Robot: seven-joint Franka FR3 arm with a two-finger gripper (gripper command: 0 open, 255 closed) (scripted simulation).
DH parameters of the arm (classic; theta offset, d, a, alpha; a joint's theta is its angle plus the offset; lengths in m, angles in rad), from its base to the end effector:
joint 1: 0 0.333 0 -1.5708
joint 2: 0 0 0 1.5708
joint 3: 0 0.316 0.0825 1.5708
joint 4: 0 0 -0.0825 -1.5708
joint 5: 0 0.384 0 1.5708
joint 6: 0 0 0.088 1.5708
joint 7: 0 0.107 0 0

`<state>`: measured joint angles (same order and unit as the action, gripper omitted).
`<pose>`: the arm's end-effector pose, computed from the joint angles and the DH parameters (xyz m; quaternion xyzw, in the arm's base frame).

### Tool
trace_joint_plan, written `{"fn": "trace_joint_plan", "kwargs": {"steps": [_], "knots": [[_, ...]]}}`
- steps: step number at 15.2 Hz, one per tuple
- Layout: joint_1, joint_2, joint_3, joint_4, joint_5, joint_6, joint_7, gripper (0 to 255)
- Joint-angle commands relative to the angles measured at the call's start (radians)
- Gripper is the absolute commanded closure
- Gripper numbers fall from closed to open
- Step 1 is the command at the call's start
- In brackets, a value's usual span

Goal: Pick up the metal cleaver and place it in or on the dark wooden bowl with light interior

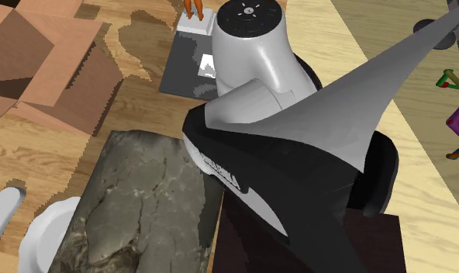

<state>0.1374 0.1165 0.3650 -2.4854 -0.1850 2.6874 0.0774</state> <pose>0.4201 0.2400 0.2549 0.9564 0.2871 0.0528 0.0090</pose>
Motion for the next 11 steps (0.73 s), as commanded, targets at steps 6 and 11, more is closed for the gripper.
{"fn": "trace_joint_plan", "kwargs": {"steps": [6, 11], "knots": [[-0.006, -0.121, 0.024, -0.001, 0.111, -0.107, -0.079, 0], [-0.006, -0.121, 0.024, -0.001, 0.111, -0.107, -0.079, 0]]}}
